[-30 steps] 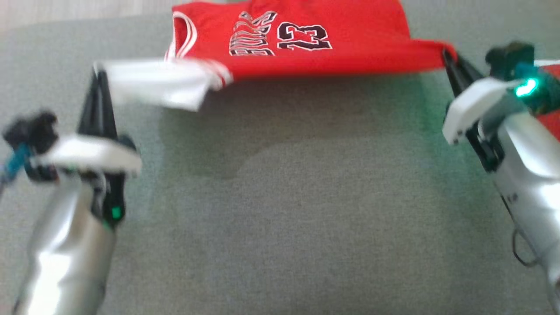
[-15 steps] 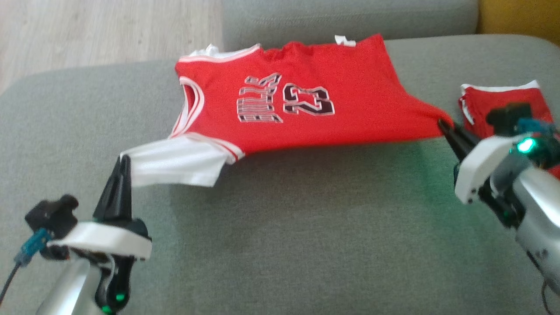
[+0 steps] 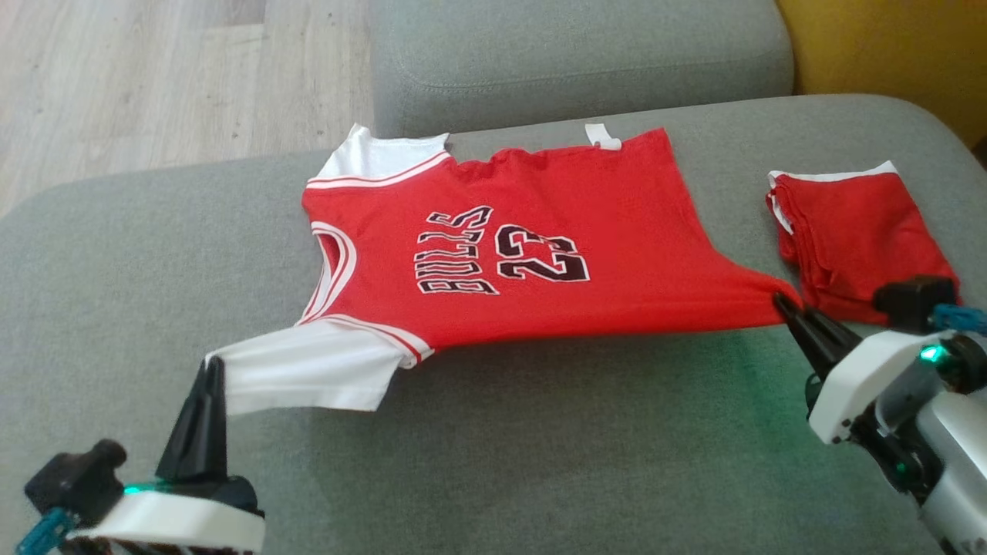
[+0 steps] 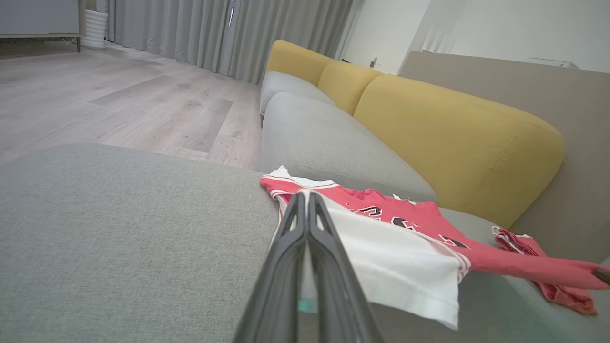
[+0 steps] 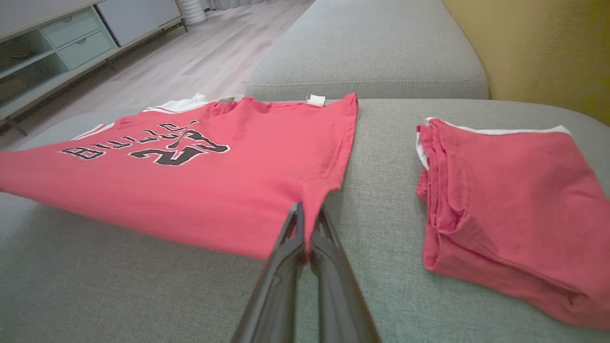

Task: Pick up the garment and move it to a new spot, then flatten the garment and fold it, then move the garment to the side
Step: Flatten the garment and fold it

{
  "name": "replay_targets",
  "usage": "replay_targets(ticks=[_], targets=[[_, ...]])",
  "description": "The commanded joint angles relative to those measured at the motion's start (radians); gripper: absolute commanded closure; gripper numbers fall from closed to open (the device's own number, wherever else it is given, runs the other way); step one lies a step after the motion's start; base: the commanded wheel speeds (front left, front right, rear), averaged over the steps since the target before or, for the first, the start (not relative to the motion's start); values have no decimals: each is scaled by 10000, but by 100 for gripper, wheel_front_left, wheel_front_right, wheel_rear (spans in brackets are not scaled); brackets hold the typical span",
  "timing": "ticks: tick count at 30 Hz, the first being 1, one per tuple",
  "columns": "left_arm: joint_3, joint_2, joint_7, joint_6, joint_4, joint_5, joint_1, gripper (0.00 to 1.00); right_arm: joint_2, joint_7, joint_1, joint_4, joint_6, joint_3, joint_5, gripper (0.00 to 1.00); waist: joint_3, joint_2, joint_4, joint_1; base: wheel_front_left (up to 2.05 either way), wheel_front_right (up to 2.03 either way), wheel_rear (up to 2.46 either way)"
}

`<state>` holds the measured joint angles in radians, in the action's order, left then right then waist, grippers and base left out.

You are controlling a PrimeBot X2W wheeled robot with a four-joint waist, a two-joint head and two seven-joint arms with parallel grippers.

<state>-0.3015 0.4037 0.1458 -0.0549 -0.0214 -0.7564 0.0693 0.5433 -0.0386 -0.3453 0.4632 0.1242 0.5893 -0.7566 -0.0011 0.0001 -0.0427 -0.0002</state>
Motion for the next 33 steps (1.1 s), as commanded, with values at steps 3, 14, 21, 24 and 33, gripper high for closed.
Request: replay_targets(ticks=[3,14,21,24,33], targets=[[575,427,-104,-173,-682,-27,-515,100,243,-171,110,-676,65,-603,350,100,148,-1,19,2,0,0,0],[266,679,-731,-36,-284,343,-2137,100,-335,-888,-78,-1489,65,-1619,1390,100,1043,-1,-7,2,0,0,0],[-22,898,-1400,181,839,627,-3671,100,-694,-1364,-840,-1234,65,-1685,1785,100,1728,-1,-83,2,0,0,0],[-253,993,-1777,311,1424,789,-4261,100,-799,-1585,-1196,-845,65,-1561,1924,100,1950,-1,-93,2,0,0,0],[-1218,932,-2519,827,3025,1480,-5753,100,-856,-1920,-2218,545,65,-717,2165,100,2439,-1,-93,2,0,0,0]])
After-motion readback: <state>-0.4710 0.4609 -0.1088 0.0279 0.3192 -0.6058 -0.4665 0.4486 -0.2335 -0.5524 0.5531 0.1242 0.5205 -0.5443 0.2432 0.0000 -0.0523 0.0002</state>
